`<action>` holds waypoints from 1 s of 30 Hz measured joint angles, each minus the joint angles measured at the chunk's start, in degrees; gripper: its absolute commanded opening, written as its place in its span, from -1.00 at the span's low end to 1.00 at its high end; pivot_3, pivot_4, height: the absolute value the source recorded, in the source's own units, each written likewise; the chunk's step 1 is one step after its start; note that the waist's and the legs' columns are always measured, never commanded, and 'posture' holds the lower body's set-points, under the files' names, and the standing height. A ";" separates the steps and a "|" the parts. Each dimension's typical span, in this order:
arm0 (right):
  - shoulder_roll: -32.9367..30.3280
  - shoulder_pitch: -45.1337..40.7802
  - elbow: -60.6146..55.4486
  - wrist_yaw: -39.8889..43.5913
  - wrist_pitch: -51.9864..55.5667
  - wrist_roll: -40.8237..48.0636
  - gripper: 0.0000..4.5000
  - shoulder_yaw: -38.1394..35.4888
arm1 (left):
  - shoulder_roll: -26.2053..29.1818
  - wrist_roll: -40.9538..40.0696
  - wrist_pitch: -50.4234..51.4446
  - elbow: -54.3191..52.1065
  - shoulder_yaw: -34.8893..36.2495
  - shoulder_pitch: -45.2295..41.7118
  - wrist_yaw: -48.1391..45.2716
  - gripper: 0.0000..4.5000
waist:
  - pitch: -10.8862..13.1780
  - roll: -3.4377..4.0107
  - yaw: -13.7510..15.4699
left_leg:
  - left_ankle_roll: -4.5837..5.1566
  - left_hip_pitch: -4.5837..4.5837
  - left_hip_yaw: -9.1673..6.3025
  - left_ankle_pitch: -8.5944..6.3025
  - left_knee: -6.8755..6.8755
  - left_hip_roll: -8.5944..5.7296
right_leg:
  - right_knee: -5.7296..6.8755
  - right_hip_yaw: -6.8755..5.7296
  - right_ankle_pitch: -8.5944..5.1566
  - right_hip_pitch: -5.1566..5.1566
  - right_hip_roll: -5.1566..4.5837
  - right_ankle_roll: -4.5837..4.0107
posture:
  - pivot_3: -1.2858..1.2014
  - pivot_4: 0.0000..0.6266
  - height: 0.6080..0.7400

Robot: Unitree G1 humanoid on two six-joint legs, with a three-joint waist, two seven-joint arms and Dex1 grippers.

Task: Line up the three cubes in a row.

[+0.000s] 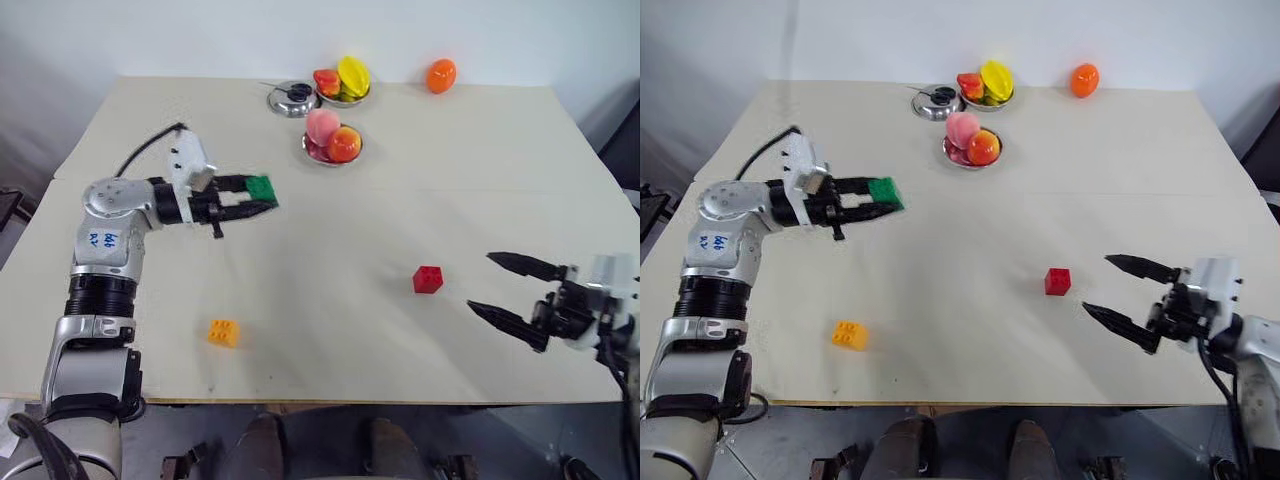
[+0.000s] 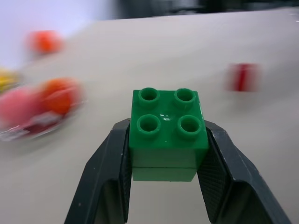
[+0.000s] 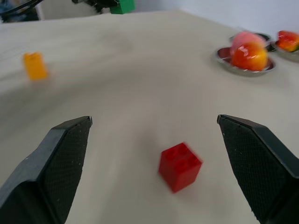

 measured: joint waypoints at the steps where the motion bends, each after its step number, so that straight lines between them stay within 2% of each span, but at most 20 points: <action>1: -0.28 2.00 -0.58 1.52 -0.20 0.16 1.00 -0.85 | -0.54 -0.12 1.92 -1.94 -1.93 0.34 -1.31 -0.33 | 0.00 0.00 0.14 | 0.00 -0.01 -0.02 0.00 0.03 0.00 | 0.01 0.00 0.00 0.00 0.00 0.00 | 0.03 -0.52 1.00; 4: -0.42 6.27 -1.41 5.40 -0.90 0.57 1.00 -2.03 | -3.43 1.24 5.83 -4.71 -7.87 0.03 -2.37 -0.33 | 0.00 0.00 0.39 | 0.01 -0.02 -0.03 -0.01 0.15 0.00 | -0.03 0.01 0.01 0.01 0.00 0.01 | 0.03 -0.52 1.00; 8: -0.45 6.84 -2.16 7.83 -2.38 -0.05 1.00 -1.75 | -9.48 6.11 8.70 -3.52 -13.38 -3.50 2.20 -0.33 | 0.01 -0.01 0.51 | 0.01 -0.02 -0.07 -0.01 0.25 0.00 | -0.05 0.02 0.01 0.00 0.00 0.01 | 0.03 -0.52 1.00; 13: -0.42 5.87 -2.15 7.04 -2.25 -0.75 1.00 -1.40 | -16.61 12.72 6.82 5.01 -17.81 -6.01 7.81 -0.33 | 0.00 0.00 0.47 | 0.01 -0.02 -0.05 0.00 0.21 0.00 | -0.07 0.02 0.01 -0.04 0.00 0.01 | 0.03 -0.52 1.00; 17: -0.13 5.33 -2.68 5.47 -2.08 -0.77 1.00 -1.40 | -20.99 16.33 3.60 11.32 -21.09 -7.04 8.86 -0.33 | 0.01 -0.01 0.65 | 0.01 -0.05 -0.06 0.00 0.24 0.00 | -0.08 0.02 0.01 -0.06 0.00 0.01 | 0.03 -0.52 1.00; 21: 0.11 6.88 -4.17 3.96 -1.80 -0.76 1.00 -1.50 | -24.15 19.55 -0.41 17.98 -22.05 -8.80 10.96 -0.33 | 0.01 -0.01 0.78 | 0.02 -0.06 -0.07 -0.01 0.26 0.00 | -0.10 0.02 0.01 -0.05 -0.01 0.01 | 0.03 -0.52 1.00; 30: 0.98 10.18 -8.30 0.59 -1.01 -0.43 1.00 -1.68 | -26.09 21.21 -8.46 25.16 -20.88 -10.49 11.43 -0.33 | 0.00 -0.01 0.80 | 0.02 -0.05 -0.09 -0.01 0.27 0.00 | -0.10 0.01 0.01 -0.03 -0.01 0.00 | 0.03 -0.52 1.00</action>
